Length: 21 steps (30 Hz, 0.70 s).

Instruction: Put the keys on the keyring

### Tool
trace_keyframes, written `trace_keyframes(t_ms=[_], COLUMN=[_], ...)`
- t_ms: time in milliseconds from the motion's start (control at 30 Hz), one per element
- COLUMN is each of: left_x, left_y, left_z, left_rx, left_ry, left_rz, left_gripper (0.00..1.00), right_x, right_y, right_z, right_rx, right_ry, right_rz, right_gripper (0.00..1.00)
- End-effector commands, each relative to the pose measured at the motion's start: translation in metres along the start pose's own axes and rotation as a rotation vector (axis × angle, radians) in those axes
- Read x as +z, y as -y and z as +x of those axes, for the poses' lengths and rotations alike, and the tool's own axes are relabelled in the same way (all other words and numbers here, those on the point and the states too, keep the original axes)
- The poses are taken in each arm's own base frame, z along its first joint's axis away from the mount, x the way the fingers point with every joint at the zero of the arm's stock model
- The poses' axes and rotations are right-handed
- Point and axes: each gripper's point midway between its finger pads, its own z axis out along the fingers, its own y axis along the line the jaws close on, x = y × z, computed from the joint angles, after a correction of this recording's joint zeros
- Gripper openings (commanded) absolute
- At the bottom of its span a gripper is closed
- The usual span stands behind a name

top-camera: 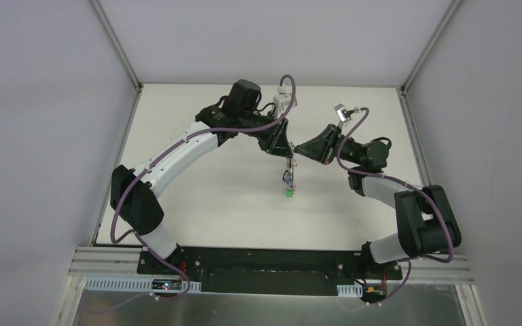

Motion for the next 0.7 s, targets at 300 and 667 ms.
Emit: trace_keyframes(t_ms=[300,667], left_x=[0.003,0.0], left_y=[0.01,0.001], left_z=[-0.007,-0.01], left_rx=[-0.034,-0.025], left_ry=[0.031,0.005], left_rz=[0.075,0.012], left_gripper=[0.0,0.0], right_x=[-0.001,-0.002], right_y=[-0.016,-0.022], right_z=[-0.019,-0.013], right_rx=[-0.129,-0.191], right_ry=[0.062,0.01], right_rz=[-0.052,-0.081], right_gripper=[0.0,0.0])
